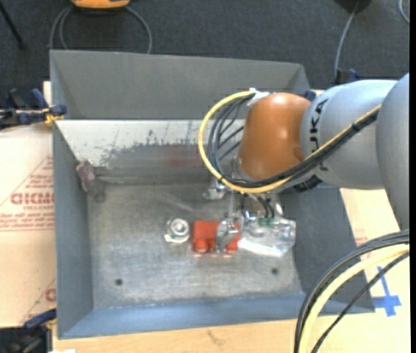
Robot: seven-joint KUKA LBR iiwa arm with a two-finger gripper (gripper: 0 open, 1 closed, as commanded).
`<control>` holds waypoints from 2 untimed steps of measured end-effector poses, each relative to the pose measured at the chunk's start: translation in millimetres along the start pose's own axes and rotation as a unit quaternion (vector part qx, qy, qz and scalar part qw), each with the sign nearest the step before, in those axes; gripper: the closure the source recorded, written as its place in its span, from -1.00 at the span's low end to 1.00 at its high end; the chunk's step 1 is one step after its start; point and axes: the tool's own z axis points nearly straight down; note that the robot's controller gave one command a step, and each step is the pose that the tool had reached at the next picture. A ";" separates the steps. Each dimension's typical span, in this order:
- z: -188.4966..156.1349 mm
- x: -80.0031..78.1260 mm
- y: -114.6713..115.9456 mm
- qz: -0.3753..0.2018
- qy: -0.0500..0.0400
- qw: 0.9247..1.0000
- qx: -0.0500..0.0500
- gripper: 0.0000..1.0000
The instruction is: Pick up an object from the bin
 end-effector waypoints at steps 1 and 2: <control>26.2 -3.1 -5.1 0.086 -0.001 0.996 -0.001 -1.00; 23.9 -5.0 -5.0 0.085 0.000 0.996 -0.001 -1.00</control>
Offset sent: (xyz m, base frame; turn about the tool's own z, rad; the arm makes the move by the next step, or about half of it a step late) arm 0.0006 -0.0056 -0.0306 0.1753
